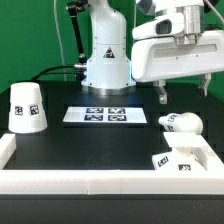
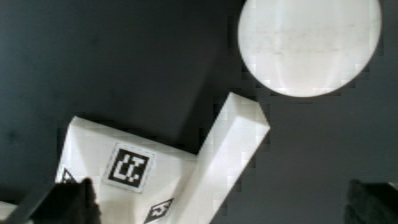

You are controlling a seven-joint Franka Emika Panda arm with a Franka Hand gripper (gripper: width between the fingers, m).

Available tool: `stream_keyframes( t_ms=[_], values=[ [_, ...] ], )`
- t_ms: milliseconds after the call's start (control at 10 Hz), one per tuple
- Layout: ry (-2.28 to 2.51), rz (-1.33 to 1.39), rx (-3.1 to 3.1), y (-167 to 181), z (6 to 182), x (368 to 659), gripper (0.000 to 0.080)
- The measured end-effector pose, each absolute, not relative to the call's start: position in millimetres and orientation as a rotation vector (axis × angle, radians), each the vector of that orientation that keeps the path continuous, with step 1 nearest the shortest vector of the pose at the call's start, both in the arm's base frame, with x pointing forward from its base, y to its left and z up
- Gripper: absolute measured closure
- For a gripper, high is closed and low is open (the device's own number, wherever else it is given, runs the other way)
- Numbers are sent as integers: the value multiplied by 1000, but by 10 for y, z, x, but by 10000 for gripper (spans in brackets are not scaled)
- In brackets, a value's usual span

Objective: Assemble lamp

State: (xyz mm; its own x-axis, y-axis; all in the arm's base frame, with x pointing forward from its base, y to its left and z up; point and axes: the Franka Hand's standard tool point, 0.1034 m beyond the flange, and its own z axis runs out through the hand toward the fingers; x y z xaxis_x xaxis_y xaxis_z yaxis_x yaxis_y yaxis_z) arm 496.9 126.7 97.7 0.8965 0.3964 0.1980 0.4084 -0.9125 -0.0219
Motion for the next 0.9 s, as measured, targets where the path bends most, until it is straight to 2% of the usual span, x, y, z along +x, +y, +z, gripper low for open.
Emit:
stream_keyframes(
  t_ms=[500, 900],
  values=[
    [-1039, -257, -2901, 1351, 862, 4848, 100],
    [-1044, -241, -2901, 1301, 815, 4816, 100]
  ],
)
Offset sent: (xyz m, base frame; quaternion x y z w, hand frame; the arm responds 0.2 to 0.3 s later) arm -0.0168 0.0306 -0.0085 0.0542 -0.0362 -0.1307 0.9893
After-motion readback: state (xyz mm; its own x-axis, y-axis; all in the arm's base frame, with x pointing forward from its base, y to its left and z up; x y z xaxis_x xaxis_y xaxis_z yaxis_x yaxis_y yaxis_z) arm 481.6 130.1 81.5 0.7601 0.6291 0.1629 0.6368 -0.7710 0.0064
